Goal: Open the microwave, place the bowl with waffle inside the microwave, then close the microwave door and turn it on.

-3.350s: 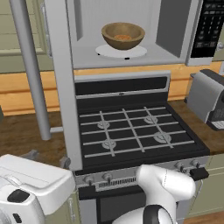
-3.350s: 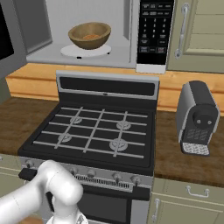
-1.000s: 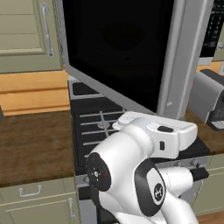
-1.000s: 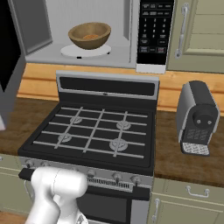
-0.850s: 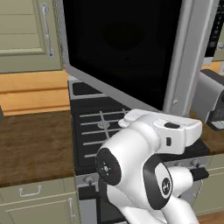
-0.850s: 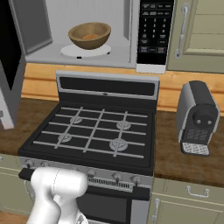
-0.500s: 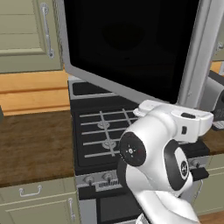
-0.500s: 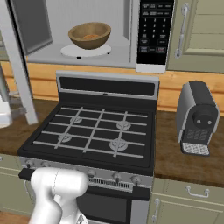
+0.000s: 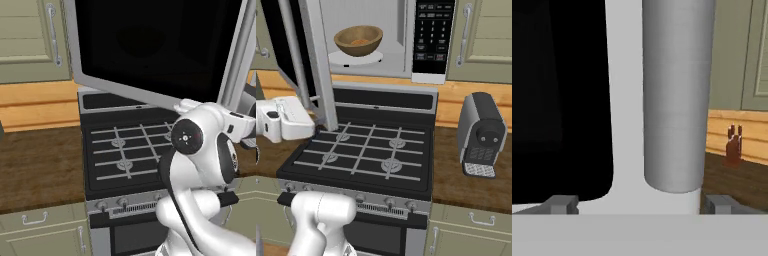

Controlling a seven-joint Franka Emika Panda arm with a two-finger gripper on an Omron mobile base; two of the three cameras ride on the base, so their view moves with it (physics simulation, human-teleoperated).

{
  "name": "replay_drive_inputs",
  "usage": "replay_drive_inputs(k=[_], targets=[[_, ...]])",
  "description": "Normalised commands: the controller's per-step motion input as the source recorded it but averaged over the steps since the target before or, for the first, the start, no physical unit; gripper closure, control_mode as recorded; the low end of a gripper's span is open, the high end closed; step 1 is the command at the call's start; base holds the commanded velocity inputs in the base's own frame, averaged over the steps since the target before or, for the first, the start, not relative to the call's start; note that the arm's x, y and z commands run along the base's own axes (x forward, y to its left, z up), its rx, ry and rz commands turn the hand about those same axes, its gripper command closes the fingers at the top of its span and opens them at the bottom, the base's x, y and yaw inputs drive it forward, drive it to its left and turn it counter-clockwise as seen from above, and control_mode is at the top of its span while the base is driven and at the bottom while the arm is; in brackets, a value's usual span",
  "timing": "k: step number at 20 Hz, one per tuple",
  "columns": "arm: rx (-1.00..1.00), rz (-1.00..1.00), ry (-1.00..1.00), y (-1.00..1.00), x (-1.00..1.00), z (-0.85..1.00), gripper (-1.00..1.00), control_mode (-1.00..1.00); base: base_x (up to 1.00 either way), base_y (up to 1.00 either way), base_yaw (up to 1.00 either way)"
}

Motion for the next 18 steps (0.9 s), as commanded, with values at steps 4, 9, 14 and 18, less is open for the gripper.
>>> replay_drive_inputs(k=[4, 9, 14, 18], targets=[[0.10, 0.08, 0.00, -0.44, 0.22, 0.00, -1.00, -1.00, 0.00, 0.00, 0.00], [0.02, 0.10, 0.00, -0.06, 0.59, 0.00, -1.00, -1.00, 0.00, 0.00, 0.00], [0.00, 0.19, -0.02, -0.14, 0.52, 0.00, -1.00, -1.00, 0.00, 0.00, 0.00], [0.00, 0.25, 0.00, -0.26, 0.52, 0.00, -1.00, -1.00, 0.00, 0.00, 0.00]])
